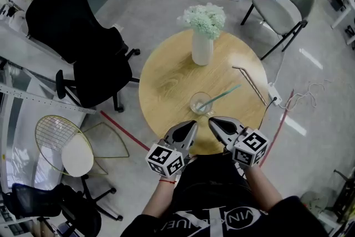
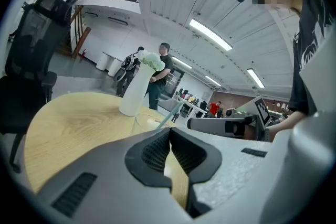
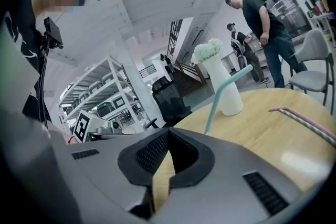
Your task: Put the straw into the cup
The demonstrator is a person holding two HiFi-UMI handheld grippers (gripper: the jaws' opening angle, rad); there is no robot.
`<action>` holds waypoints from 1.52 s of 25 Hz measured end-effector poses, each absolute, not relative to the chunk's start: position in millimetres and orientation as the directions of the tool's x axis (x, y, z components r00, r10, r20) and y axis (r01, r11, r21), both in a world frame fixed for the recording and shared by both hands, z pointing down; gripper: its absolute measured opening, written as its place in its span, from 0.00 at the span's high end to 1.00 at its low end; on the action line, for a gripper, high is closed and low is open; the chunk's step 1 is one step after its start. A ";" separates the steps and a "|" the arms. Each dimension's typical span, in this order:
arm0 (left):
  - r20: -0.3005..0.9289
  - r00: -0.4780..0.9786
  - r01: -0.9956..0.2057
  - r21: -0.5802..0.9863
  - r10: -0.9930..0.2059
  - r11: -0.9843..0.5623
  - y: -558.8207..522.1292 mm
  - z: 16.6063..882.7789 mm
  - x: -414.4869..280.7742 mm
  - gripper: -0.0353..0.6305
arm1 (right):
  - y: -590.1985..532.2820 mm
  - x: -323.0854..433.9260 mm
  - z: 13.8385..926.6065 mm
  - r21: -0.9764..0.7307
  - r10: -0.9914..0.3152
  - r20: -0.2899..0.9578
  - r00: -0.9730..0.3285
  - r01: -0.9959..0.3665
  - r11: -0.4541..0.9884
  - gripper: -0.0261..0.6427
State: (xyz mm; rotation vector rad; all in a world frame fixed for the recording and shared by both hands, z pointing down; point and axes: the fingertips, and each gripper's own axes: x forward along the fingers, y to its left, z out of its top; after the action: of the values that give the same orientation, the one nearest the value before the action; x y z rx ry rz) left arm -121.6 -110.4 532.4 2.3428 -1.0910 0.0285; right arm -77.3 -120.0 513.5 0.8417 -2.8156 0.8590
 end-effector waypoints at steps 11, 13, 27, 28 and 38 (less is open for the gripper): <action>0.206 0.677 -0.708 0.447 -0.707 -0.547 -93.0 511.9 -121.7 0.93 | -96.4 -88.6 493.7 -0.451 -0.467 0.211 -0.859 -0.509 0.733 0.96; 0.199 0.676 -0.707 0.444 -0.709 -0.550 -89.7 509.2 -122.3 0.93 | -93.9 -89.0 488.8 -0.457 -0.475 0.193 -0.859 -0.507 0.731 0.96; 0.141 0.647 -0.723 0.423 -0.749 -0.546 -65.7 484.2 -136.1 0.93 | -72.6 -89.3 464.8 -0.379 -0.514 0.180 -0.839 -0.541 0.751 0.96; 0.136 0.646 -0.724 0.421 -0.751 -0.546 -64.1 481.5 -136.5 0.93 | -71.1 -88.8 462.6 -0.376 -0.517 0.177 -0.837 -0.544 0.751 0.96; 0.096 0.638 -0.730 0.391 -0.764 -0.560 -39.8 462.0 -135.9 0.93 | -45.1 -89.2 443.8 -0.353 -0.520 0.141 -0.843 -0.533 0.769 0.96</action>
State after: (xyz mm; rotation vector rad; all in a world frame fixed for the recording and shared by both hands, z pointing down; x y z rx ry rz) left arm -135.9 -39.8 462.0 2.4641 -1.1829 -0.1180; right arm -89.2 -45.1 443.8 0.8700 -2.9219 0.6001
